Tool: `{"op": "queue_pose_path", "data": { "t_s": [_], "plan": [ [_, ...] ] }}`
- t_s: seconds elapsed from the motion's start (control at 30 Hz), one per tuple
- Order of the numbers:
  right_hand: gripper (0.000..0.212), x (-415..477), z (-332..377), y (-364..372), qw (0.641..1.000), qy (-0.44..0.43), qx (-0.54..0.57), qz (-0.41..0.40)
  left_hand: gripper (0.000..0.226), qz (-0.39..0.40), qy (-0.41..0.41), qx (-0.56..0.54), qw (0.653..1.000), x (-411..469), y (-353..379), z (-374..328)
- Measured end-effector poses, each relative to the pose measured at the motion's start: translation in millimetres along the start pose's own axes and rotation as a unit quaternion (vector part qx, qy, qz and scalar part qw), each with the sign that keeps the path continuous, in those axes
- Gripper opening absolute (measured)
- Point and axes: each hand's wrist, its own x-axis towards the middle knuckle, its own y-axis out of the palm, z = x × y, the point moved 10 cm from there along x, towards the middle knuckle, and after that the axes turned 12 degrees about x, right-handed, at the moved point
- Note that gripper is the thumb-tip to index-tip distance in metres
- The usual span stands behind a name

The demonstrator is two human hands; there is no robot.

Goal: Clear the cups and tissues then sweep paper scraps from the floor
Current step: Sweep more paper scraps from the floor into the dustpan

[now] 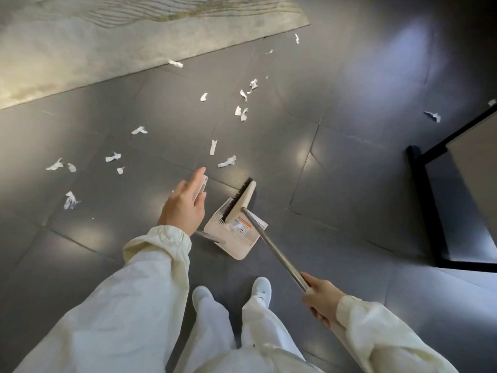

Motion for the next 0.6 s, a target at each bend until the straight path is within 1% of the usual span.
{"op": "queue_pose_path", "data": {
  "t_s": [0.1, 0.17, 0.23, 0.33, 0.47, 0.6],
  "plan": [
    [0.060, -26, -1, 4, 1.000, -0.014, -0.006, 0.002, 0.053, 0.002, 0.010, 0.003, 1.000, -5, -6, 7],
    [0.070, -37, 1, 7, 1.000, -0.015, -0.021, -0.016, 0.052, -0.004, 0.004, 0.001, 1.000, -10, -14, 19],
    [0.073, -44, 6, 9, 0.999, -0.016, -0.023, -0.040, 0.051, -0.016, -0.012, 0.001, 1.000, -15, -26, 39],
    [0.072, -49, 25, 9, 0.997, -0.028, -0.026, -0.062, 0.051, -0.033, -0.034, -0.015, 0.999, -24, -43, 71],
    [0.068, -52, 68, 21, 0.996, -0.046, -0.017, -0.070, 0.052, -0.048, -0.043, -0.049, 0.997, -43, -66, 116],
    [0.066, -39, 127, 37, 0.992, -0.075, 0.008, -0.102, 0.052, -0.057, -0.110, -0.086, 0.989, -62, -86, 176]
  ]
}}
